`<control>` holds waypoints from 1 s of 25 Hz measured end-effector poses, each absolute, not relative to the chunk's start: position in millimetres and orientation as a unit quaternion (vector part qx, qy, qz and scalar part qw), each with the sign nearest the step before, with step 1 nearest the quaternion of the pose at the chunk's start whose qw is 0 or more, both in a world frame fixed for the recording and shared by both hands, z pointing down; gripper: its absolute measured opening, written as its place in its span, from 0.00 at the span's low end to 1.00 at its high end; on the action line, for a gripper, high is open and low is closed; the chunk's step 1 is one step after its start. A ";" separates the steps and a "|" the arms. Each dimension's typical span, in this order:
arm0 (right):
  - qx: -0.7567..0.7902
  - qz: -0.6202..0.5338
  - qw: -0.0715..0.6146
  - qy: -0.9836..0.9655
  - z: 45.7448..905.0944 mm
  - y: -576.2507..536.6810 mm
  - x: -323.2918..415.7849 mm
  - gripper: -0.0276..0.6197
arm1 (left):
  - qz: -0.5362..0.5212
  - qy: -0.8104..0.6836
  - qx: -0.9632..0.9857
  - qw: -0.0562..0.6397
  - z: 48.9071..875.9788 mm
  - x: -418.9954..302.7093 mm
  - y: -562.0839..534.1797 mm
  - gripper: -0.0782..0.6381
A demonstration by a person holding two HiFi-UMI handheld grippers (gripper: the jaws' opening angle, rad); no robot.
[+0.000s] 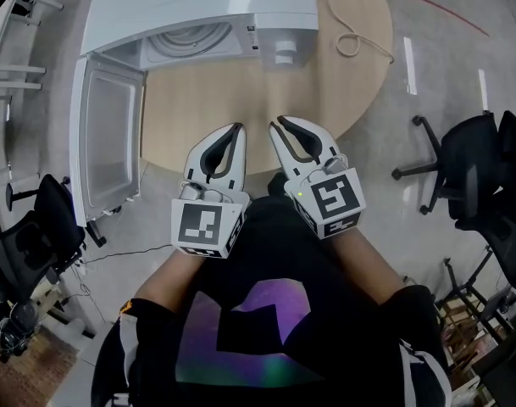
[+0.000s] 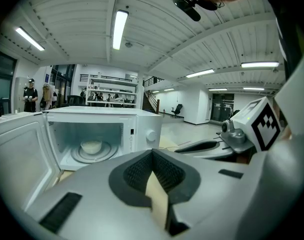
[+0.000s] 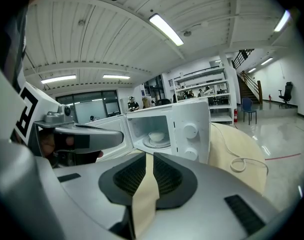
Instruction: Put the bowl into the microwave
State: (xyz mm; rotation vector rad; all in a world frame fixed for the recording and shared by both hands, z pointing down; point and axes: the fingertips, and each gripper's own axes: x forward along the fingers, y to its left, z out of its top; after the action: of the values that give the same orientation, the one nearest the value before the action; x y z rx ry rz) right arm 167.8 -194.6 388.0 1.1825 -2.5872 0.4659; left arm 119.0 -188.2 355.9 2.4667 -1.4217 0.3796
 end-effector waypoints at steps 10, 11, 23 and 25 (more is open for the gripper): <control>0.414 0.171 0.131 -0.884 376.6 -149.5 126.0 0.13 | 0.109 -0.507 0.845 0.132 339.7 62.1 -148.7 0.18; 0.420 0.170 0.130 -0.882 374.7 -145.6 124.8 0.13 | 0.107 -0.506 0.846 0.130 337.2 58.2 -145.0 0.18; 0.453 0.136 0.132 -0.871 353.0 -88.3 101.9 0.13 | 0.100 -0.470 0.869 0.116 326.0 36.8 -86.5 0.18; 0.459 0.128 0.133 -0.869 350.3 -79.0 99.4 0.13 | 0.096 -0.466 0.873 0.112 321.9 34.7 -77.9 0.18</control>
State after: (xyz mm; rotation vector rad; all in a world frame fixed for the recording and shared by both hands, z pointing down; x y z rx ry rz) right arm 99.4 -79.0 350.3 1.3323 -2.5195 0.3703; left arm 34.7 -77.9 321.9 2.5614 -1.3672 0.2822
